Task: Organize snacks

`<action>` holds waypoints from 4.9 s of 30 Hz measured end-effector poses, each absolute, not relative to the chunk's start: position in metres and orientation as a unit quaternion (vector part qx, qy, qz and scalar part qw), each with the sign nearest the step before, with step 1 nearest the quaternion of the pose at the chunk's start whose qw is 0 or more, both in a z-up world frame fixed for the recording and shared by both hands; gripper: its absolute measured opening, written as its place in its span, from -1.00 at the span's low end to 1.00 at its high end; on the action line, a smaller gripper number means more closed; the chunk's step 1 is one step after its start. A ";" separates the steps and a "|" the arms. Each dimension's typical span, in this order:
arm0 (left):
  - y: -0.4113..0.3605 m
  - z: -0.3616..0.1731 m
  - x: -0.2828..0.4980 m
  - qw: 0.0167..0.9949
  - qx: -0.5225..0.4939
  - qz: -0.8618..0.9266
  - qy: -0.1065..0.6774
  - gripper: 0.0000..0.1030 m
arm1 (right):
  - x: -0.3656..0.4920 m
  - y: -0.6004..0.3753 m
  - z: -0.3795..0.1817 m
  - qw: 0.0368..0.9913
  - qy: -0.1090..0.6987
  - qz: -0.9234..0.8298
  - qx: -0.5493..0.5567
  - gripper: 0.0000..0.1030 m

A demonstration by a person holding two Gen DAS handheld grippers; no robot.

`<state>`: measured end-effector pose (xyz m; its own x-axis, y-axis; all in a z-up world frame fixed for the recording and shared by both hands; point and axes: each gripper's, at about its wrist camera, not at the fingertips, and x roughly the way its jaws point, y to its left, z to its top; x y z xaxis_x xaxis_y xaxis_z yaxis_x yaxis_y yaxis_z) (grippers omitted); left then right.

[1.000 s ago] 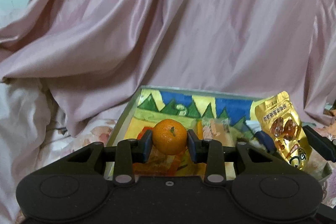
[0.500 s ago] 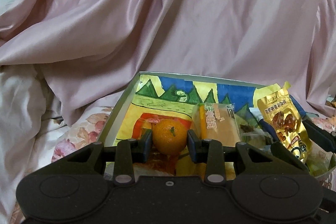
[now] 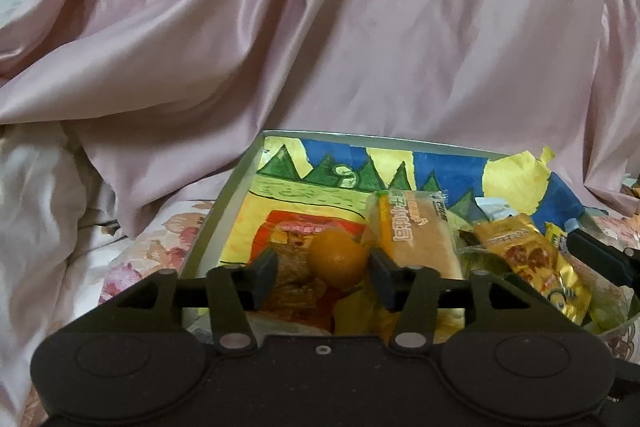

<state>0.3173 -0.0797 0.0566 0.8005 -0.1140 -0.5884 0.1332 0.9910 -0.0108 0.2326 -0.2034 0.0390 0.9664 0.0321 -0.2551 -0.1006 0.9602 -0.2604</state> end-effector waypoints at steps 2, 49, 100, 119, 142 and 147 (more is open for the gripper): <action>-0.079 0.057 0.316 0.949 0.016 -0.061 0.309 0.20 | 0.232 -0.203 0.039 0.982 0.125 0.033 -0.137 0.28; -0.051 0.099 0.222 0.973 0.016 0.037 0.228 0.98 | 0.171 -0.222 0.084 0.998 0.055 0.020 -0.035 0.99; -0.017 0.068 0.025 0.978 0.000 -0.014 0.206 0.98 | -0.005 -0.202 0.070 0.994 0.113 -0.010 -0.008 1.00; -0.008 0.048 0.019 0.972 -0.005 -0.014 0.234 0.99 | -0.005 -0.195 0.056 0.988 0.152 -0.002 -0.011 1.00; -0.005 0.046 0.021 0.971 -0.010 -0.013 0.237 0.98 | -0.004 -0.191 0.052 0.987 0.161 0.006 -0.017 1.00; -0.005 0.046 0.021 0.971 -0.010 -0.013 0.238 0.99 | -0.004 -0.191 0.052 0.986 0.163 0.009 -0.017 1.00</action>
